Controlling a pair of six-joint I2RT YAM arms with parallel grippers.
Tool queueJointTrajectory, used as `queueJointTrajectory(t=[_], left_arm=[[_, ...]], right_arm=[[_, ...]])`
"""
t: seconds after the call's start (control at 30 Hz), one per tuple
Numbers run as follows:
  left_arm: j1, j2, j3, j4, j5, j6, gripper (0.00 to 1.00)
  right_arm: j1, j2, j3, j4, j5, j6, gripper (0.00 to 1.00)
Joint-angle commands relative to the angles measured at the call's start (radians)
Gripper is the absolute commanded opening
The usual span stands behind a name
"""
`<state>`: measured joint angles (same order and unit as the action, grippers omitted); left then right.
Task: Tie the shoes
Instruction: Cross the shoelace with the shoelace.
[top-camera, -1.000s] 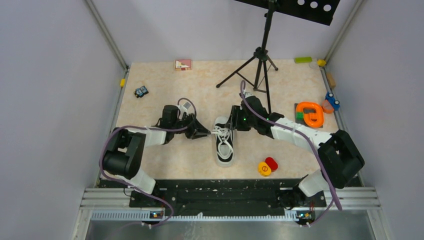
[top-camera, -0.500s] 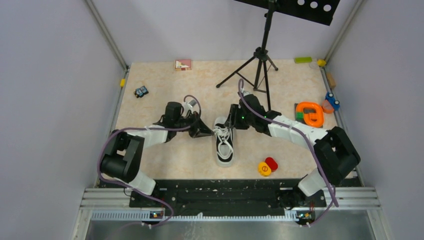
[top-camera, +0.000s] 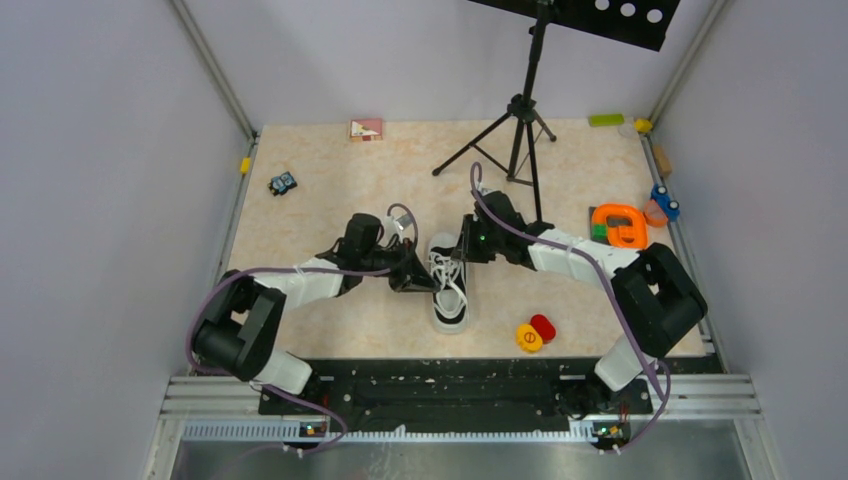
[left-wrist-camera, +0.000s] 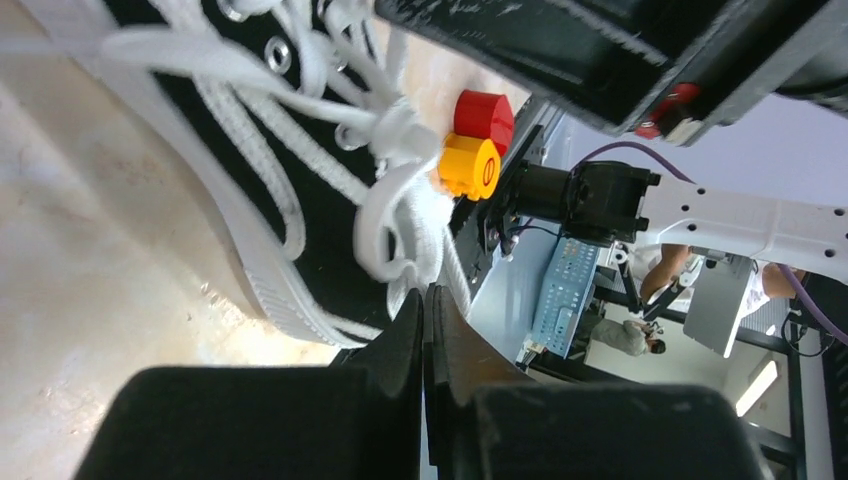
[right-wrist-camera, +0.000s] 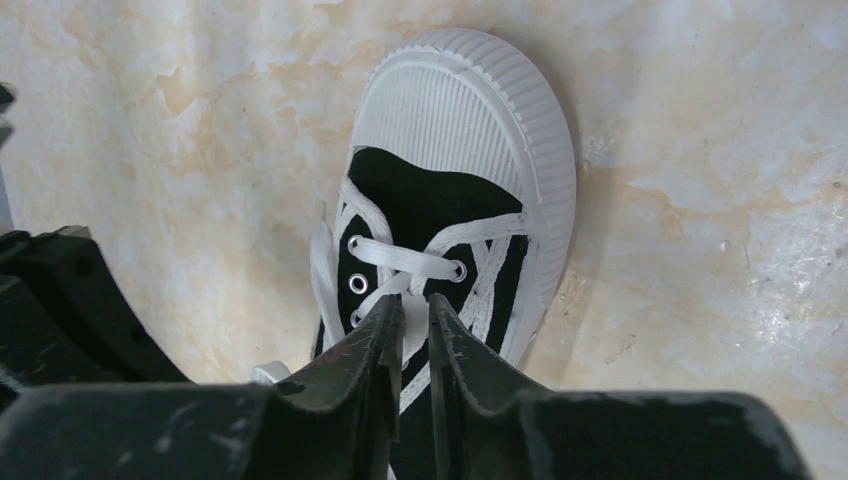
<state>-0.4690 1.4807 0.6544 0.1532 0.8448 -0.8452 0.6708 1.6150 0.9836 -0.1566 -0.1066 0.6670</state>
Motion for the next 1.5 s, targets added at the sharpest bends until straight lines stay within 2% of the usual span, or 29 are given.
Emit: queueJointTrajectory(t=[0.0,0.1,0.17,0.27,0.33,0.43,0.47,0.57,0.63,0.7,0.77,0.9,1.0,1.2,1.27,1.47], left_arm=[[-0.007,-0.021,-0.036,0.033,-0.004,-0.019,0.04],[-0.008,-0.042,-0.039,0.005,-0.014,-0.005,0.26],[-0.008,-0.072,-0.029,-0.037,-0.031,0.019,0.39],[-0.006,-0.125,0.0,-0.13,-0.069,0.068,0.53],[-0.002,-0.155,0.045,-0.233,-0.097,0.122,0.67],[0.026,-0.198,0.091,-0.324,-0.131,0.174,0.81],[0.042,-0.212,0.102,-0.337,-0.134,0.183,0.83],[0.083,-0.239,0.134,-0.362,-0.168,0.2,0.86],[0.104,-0.236,0.146,-0.368,-0.251,0.195,0.87],[0.11,-0.209,0.147,-0.344,-0.358,0.157,0.9],[0.127,-0.15,0.162,-0.327,-0.374,0.129,0.94],[0.16,0.025,0.233,-0.313,-0.258,0.04,0.93],[0.158,0.097,0.203,-0.196,-0.209,-0.056,0.85],[0.158,0.147,0.115,0.025,-0.209,-0.262,0.69],[0.158,0.161,0.085,0.099,-0.201,-0.323,0.69],[0.148,0.206,0.078,0.147,-0.185,-0.361,0.71]], right_arm=[[-0.008,0.009,0.043,0.041,-0.031,0.008,0.14],[-0.008,0.0,0.059,0.018,-0.024,0.007,0.0],[-0.009,-0.007,0.058,0.013,-0.019,0.009,0.0],[-0.008,-0.008,0.049,0.011,-0.02,0.013,0.0],[-0.008,-0.014,0.042,0.008,-0.015,0.012,0.0],[-0.009,-0.029,0.017,0.023,-0.005,0.022,0.0],[-0.009,-0.032,0.017,0.022,-0.004,0.022,0.0],[-0.009,-0.036,0.011,0.025,-0.003,0.022,0.0],[-0.009,-0.039,0.009,0.026,0.001,0.021,0.0],[-0.009,-0.043,0.007,0.027,0.0,0.02,0.0],[-0.008,-0.05,0.0,0.033,0.001,0.022,0.0],[-0.008,-0.059,-0.009,0.038,0.009,0.022,0.0],[-0.008,-0.066,-0.013,0.034,0.017,0.021,0.0],[-0.008,-0.074,-0.021,0.039,0.019,0.02,0.0],[-0.008,-0.073,-0.022,0.04,0.016,0.018,0.0],[-0.008,-0.076,-0.023,0.04,0.015,0.016,0.0]])
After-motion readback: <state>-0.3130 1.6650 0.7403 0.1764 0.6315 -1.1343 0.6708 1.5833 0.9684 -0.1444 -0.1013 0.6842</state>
